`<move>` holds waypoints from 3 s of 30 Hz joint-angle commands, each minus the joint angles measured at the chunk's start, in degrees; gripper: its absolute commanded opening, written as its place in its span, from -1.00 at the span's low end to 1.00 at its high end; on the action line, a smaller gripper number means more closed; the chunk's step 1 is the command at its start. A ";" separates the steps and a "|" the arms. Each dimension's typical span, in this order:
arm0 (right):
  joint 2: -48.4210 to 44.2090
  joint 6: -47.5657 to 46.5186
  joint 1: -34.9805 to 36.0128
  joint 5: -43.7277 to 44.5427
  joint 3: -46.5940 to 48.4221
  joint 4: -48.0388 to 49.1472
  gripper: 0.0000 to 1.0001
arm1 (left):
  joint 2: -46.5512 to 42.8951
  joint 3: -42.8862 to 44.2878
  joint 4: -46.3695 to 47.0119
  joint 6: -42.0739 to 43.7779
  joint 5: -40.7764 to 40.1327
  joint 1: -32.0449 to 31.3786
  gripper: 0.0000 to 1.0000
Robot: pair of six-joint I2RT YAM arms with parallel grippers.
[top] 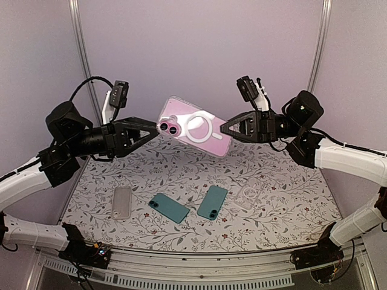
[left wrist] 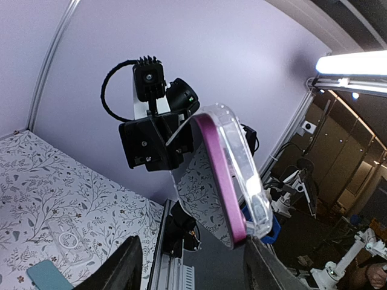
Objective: Take the phone out of the phone case
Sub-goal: Pass from the right arm to the left
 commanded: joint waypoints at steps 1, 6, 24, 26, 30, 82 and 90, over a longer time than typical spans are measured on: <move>-0.16 -0.72 0.34 1.33 1.74 1.91 -1.00 | 1.31 -0.06 1.02 0.27 -0.97 -0.78 0.13; 0.20 -0.83 0.58 0.89 1.81 1.86 -1.00 | 1.74 -0.07 1.72 -0.05 -1.10 -0.87 0.07; 0.96 -6.04 1.71 3.15 3.65 -6.62 -1.00 | 3.80 -0.15 1.69 -0.28 -2.48 -2.11 0.02; 0.41 -8.35 1.89 4.91 3.83 -8.78 -1.00 | 4.22 -0.15 1.43 0.02 -4.03 -2.55 0.02; -0.33 -10.53 1.91 7.38 3.89 -11.84 -1.00 | 5.64 -0.03 1.76 0.22 -5.42 -3.44 0.04; 1.38 -12.09 1.46 4.27 3.76 -20.95 -1.00 | -0.97 -1.69 -2.75 0.30 -8.24 -5.99 -0.25; 2.47 -12.47 1.47 1.50 3.55 -21.96 -1.00 | -3.32 -1.47 -4.26 0.75 -9.06 -5.81 -0.31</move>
